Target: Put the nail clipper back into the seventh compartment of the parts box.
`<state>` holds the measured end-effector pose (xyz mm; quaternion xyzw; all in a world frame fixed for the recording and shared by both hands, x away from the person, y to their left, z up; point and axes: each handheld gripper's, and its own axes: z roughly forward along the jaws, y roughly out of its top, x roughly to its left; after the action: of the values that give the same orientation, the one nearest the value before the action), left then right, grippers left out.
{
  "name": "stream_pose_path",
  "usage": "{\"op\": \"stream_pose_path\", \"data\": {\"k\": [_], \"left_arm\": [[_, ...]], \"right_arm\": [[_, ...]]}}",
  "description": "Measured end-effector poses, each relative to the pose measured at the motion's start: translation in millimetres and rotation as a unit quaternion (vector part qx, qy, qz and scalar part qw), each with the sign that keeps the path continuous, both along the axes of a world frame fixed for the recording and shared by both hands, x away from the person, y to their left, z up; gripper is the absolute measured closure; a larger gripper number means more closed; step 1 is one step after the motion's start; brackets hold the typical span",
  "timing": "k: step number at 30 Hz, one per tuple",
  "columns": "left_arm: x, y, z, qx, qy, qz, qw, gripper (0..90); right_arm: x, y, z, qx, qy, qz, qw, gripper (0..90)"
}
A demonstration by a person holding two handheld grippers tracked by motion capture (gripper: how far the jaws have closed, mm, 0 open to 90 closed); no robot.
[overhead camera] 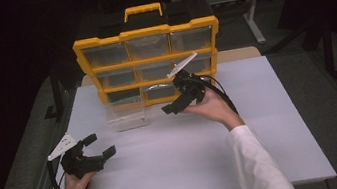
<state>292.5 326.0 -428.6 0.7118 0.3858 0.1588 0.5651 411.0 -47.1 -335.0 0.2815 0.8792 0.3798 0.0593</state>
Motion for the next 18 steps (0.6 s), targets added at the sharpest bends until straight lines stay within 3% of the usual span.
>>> {"op": "stream_pose_path", "data": {"k": [18], "left_arm": [[-0.3,-0.3,-0.4,0.001,0.001,0.001,1.0,0.0]], "right_arm": [[-12.1,-33.4,-13.6,0.021,-0.006,-0.015,0.9996,0.0]]}}
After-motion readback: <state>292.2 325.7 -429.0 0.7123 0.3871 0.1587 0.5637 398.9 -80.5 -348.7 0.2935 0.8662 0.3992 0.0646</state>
